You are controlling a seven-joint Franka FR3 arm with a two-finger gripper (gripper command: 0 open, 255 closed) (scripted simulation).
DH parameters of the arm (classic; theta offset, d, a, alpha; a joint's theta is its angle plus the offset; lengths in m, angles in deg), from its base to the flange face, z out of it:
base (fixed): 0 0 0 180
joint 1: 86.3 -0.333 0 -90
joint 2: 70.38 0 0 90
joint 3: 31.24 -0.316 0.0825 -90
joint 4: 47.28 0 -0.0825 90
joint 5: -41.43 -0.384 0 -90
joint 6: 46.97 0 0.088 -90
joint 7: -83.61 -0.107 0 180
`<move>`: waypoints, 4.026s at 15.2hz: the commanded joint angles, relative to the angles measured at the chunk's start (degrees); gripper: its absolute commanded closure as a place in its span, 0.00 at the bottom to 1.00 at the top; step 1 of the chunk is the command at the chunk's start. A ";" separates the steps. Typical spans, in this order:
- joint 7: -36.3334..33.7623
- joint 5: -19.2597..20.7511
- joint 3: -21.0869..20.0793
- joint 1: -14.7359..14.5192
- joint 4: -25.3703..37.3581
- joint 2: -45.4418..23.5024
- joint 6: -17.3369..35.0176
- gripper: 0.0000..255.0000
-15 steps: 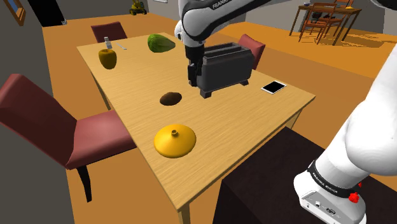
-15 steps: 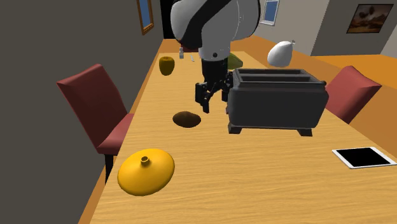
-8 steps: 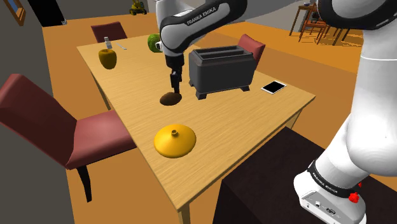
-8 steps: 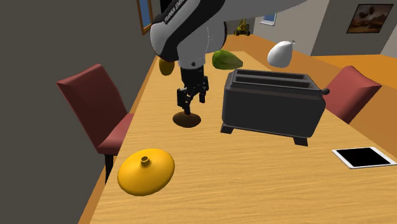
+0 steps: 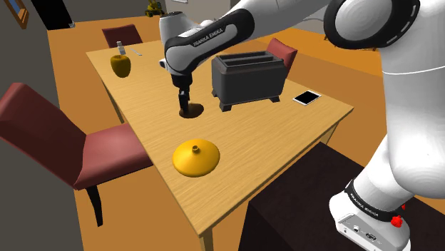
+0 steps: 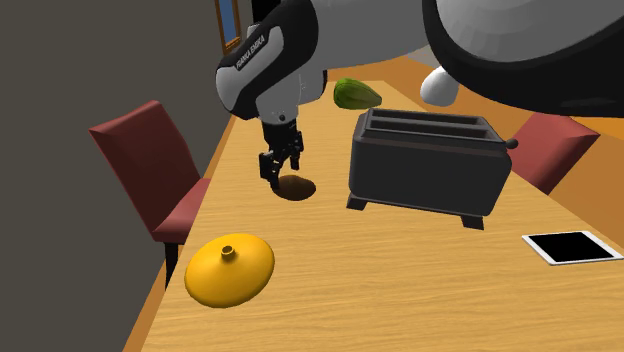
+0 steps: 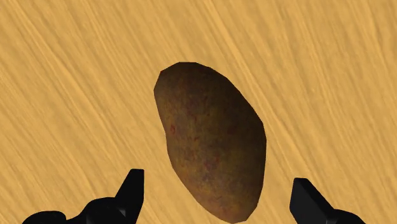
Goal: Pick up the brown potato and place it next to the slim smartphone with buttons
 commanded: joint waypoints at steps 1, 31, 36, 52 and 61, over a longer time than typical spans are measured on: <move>0.02 0.17 0.09 0.05 -0.56 -0.70 1.30 0.00; 0.65 -0.41 -0.19 0.15 2.16 1.30 -3.38 1.00; 1.00 -0.72 -0.33 0.14 4.47 2.32 -6.68 1.00; 4.85 -2.77 -0.12 3.34 -1.85 12.38 -10.05 1.00; 14.02 -5.86 2.91 9.33 -23.22 28.42 -3.97 1.00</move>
